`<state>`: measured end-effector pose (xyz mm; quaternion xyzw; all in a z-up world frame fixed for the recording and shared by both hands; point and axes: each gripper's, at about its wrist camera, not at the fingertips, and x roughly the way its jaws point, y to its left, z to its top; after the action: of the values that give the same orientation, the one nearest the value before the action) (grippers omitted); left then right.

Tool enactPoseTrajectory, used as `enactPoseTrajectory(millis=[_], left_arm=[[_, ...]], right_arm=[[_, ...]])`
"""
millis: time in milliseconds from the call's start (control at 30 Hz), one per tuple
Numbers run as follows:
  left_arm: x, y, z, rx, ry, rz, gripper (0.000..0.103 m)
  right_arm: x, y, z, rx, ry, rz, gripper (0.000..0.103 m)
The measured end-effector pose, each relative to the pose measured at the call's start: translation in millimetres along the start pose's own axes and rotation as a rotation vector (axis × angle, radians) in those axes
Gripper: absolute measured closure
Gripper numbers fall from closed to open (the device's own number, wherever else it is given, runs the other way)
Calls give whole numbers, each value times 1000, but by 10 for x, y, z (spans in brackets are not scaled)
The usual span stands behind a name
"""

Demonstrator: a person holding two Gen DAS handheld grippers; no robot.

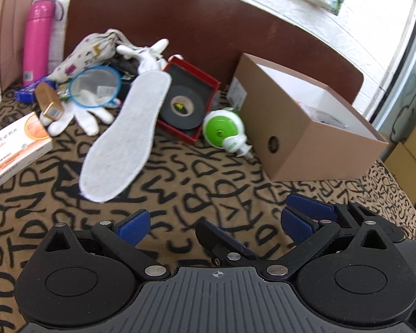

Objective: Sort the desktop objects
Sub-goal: 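Lower the left tool onto the second white insole and close it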

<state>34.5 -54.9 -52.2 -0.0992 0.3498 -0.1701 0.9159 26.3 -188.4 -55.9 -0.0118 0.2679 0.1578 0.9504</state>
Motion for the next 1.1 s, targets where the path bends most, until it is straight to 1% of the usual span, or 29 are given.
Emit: enactPoseTrajectory(millis=[100,200,400,633,767,933,967,1100], left_arm=[[2,174,28,-20,-12,32,0],[50,353,101,-37,-21,57,0],[277,652,236,-25,-2,125,0],[515,832,343,29,44,121,0],[633,878,401,74,64,113,0],[738,908,498,128,95,83,0],[759,912,518,137,100,80,0],[832,944,598,154,113,64,2]], right_arm=[[100,63,10,-4,11,27,0],[222,124,21,-19,22,37,0],[491,162,44,-3,48,64,0],[742,188,89,42,84,115,3],[845,242,154,31,84,131,5],[970,278,220,21,85,139,12],[989,284,234,21,82,141,15],[1072,300,284,18,79,158,22]])
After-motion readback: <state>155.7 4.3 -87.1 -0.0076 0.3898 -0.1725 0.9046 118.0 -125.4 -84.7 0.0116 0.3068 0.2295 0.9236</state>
